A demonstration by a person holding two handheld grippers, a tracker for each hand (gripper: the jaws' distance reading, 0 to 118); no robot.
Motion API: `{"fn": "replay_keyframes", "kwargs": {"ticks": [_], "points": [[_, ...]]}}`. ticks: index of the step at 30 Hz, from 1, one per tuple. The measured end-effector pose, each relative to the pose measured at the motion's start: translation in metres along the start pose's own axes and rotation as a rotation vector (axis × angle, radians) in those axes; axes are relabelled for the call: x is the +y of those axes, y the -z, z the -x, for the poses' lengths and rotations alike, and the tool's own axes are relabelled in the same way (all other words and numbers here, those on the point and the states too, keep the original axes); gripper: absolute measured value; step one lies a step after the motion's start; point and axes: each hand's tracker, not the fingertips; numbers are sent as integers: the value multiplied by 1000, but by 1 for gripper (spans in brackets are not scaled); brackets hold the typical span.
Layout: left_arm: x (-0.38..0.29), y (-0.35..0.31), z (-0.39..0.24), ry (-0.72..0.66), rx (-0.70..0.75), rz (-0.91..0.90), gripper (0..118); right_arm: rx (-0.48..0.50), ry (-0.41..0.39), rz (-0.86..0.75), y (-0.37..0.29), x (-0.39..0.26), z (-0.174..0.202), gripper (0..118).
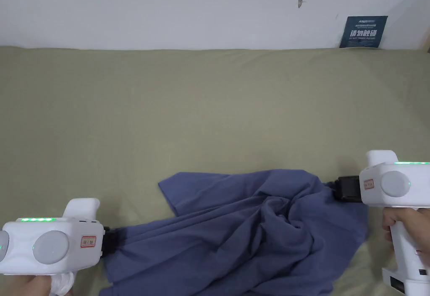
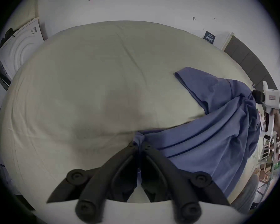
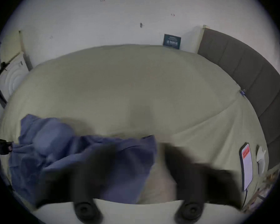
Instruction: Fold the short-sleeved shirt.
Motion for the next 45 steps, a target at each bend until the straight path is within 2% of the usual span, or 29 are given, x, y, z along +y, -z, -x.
{"fn": "replay_keyframes", "kwargs": {"ticks": [1,2,3,4,5,6,7,11,14,17,24,29,34,42,44,45], "points": [[0,0,0,-3,0,-2,2,-30,-25,54,-6,-4,7,94],[-1,0,-2,-4,1,-3,2,26,-14,34,-7,-9,8,92],[-1,0,-3,-3,5,-3,2,26,19,-14,-16,-10,7,86],[-1,-1,-3,-3,9,-4,2,46,28,8,-23,-9,7,65],[0,-1,-4,-6,15,-4,2,113,44,4,-22,-10,6,36],[0,-1,-6,-10,20,-3,2,77,1,-12,-33,-12,9,6],[1,-1,-7,-11,26,0,2,66,-26,-25,-40,-13,12,5],[6,-23,-12,-28,60,-4,2,87,-26,-73,-76,-12,-8,5],[13,-72,0,-84,14,-95,2,71,-18,-181,-125,-13,-24,5],[23,-129,9,-56,94,-203,2,53,-9,-275,-184,-12,-34,5],[42,-270,20,-49,180,-416,2,48,-24,-432,-292,-8,-42,5],[63,-330,9,-18,242,-517,2,49,-5,-508,-334,21,-48,5],[105,-344,-3,-14,295,-569,2,-25,-8,-580,-359,55,-41,5],[198,-337,-30,-20,386,-622,2,-50,56,-618,-350,134,-48,5],[223,-332,-35,-31,409,-646,2,-77,47,-623,-341,159,-45,5],[237,-328,-36,-37,411,-649,2,-114,11,-626,-335,169,-43,5]]}}
